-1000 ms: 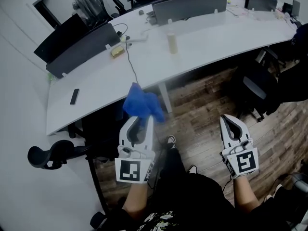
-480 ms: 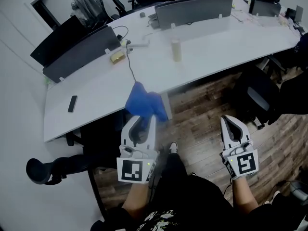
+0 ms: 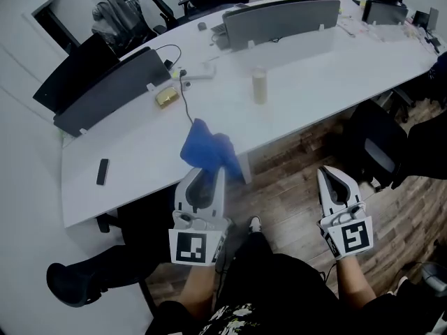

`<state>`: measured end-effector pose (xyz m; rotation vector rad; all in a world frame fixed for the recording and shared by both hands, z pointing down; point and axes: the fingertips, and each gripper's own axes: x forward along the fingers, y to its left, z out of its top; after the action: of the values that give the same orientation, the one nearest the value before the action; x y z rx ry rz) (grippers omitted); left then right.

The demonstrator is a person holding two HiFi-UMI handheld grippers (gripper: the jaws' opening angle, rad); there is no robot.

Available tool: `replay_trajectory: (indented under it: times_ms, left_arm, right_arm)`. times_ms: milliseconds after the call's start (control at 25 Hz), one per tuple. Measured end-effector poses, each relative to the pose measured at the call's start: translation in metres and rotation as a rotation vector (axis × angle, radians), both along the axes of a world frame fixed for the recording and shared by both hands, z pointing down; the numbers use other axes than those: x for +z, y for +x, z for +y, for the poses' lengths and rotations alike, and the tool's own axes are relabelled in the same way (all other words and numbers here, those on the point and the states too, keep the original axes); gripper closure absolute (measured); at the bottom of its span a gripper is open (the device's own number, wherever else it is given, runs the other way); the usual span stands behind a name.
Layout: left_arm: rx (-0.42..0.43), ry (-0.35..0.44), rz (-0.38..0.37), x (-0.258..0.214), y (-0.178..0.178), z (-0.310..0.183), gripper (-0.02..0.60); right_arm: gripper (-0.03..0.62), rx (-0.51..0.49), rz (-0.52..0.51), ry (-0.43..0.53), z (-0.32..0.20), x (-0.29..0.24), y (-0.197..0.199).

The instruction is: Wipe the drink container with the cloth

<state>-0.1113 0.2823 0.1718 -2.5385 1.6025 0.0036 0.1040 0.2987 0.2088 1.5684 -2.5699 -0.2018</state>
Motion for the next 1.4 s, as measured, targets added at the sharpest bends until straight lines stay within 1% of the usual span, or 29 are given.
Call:
replay_trajectory:
  times_ms: [240, 360, 560, 800, 1000, 1200, 1400]
  left_arm:
    - [0.016, 0.004, -0.010, -0.006, -0.021, -0.046, 0.517]
    - [0.024, 0.007, -0.006, -0.008, -0.034, -0.068, 0.517]
    - [0.042, 0.007, -0.013, -0.001, -0.049, -0.099, 0.517]
    - [0.069, -0.019, 0.013, 0.009, -0.049, -0.120, 0.517]
    - [0.083, -0.029, -0.002, 0.015, -0.040, -0.137, 0.517]
    - [0.041, -0.011, -0.002, 0.016, -0.040, -0.169, 0.517]
    - [0.014, -0.006, -0.011, 0.009, -0.028, -0.204, 0.517]
  right_arm:
    - [0.595, 0.027, -0.001, -0.005, -0.047, -0.007, -0.021]
    - [0.595, 0.032, -0.015, 0.016, -0.067, -0.012, -0.032]
    - [0.595, 0.054, 0.001, 0.031, -0.092, -0.011, -0.048]
    - [0.595, 0.085, 0.011, 0.002, -0.104, -0.002, -0.051]
    - [0.594, 0.092, 0.004, 0.010, -0.123, 0.004, -0.041]
    - [0.594, 0.064, -0.014, 0.028, -0.164, 0.005, -0.035]
    - [0.594, 0.017, -0.009, 0.050, -0.211, -0.003, -0.028]
